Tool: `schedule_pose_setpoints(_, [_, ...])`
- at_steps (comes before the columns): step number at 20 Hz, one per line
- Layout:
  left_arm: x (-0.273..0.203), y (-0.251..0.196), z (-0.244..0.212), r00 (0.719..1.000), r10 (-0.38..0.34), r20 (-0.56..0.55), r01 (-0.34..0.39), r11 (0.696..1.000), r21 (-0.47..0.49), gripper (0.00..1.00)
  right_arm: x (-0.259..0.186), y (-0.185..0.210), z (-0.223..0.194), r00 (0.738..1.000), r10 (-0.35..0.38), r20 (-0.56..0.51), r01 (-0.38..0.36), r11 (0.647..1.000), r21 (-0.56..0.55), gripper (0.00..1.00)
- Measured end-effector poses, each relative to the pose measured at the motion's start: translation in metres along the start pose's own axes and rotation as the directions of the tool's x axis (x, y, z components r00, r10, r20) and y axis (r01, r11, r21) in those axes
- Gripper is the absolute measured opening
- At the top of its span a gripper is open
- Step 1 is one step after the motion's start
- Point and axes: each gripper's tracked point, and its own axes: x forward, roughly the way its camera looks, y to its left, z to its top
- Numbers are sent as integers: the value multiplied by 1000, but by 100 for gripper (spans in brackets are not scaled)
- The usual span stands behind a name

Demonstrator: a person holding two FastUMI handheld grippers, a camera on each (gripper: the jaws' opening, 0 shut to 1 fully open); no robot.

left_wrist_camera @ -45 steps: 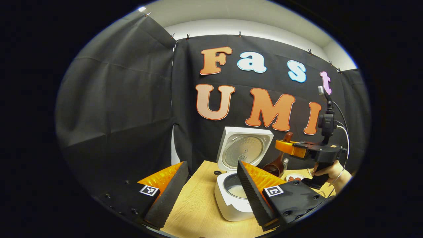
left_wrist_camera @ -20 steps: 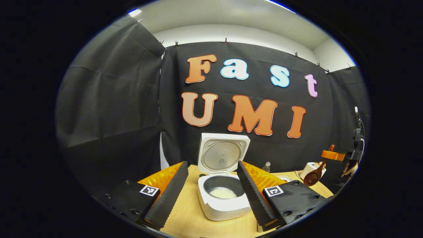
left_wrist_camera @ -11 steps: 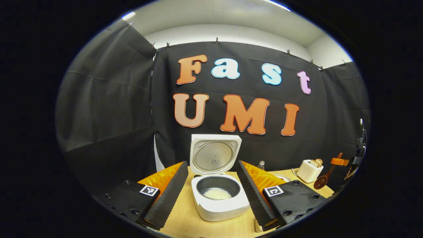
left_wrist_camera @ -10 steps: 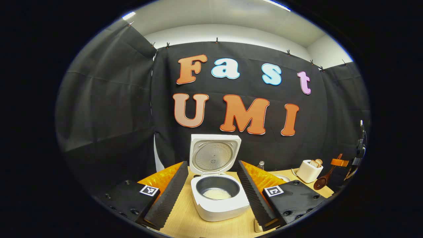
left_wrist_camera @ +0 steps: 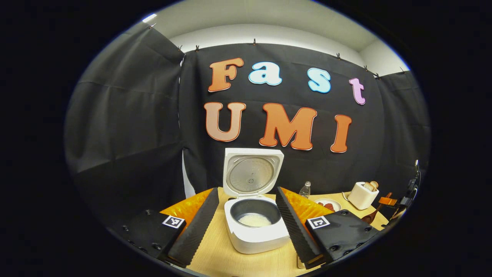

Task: Close the left gripper, press the button to open the rice cooker; take a wooden spoon from the chopstick holder with the right hand, scoop a spoonful of rice and pour it into the rice cooker, then put the wooden spoon back into the chopstick holder.

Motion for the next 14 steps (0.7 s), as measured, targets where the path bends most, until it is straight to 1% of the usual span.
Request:
schedule_pose_setpoints(2, [3, -1, -5, 1000, -3, -14, 3, 1000, -1, 100, 8, -7, -22, 999, -4, -40, 5, 1000, 28, 13])
schedule_pose_setpoints(5, [7, 3, -10, 999, 4, -36, -4, 1000, 3, 100, 22, -21, -42, 998, -17, -57, 22, 996, 87, 13])
schedule_pose_setpoints(7, [10, 3, -12, 999, 12, -45, -11, 1000, 4, 100, 24, -29, -54, 997, -27, -76, 35, 994, 105, 13])
schedule_pose_setpoints(10, [13, 0, -11, 999, 14, -47, -13, 1000, 8, 100, 27, -33, -52, 997, -17, -74, 29, 987, 159, 13])
schedule_pose_setpoints(11, [14, -2, -10, 999, 14, -46, -14, 1000, 8, 100, 28, -37, -51, 997, -21, -76, 34, 984, 178, 10])
schedule_pose_setpoints(12, [15, -3, -10, 999, 13, -45, -13, 1000, 6, 100, 28, -40, -52, 996, -28, -82, 44, 980, 193, 16])
schedule_pose_setpoints(14, [18, -8, -8, 999, 10, -43, -10, 1000, 2, 100, 22, -47, -55, 994, -51, -100, 70, 978, 199, 20])
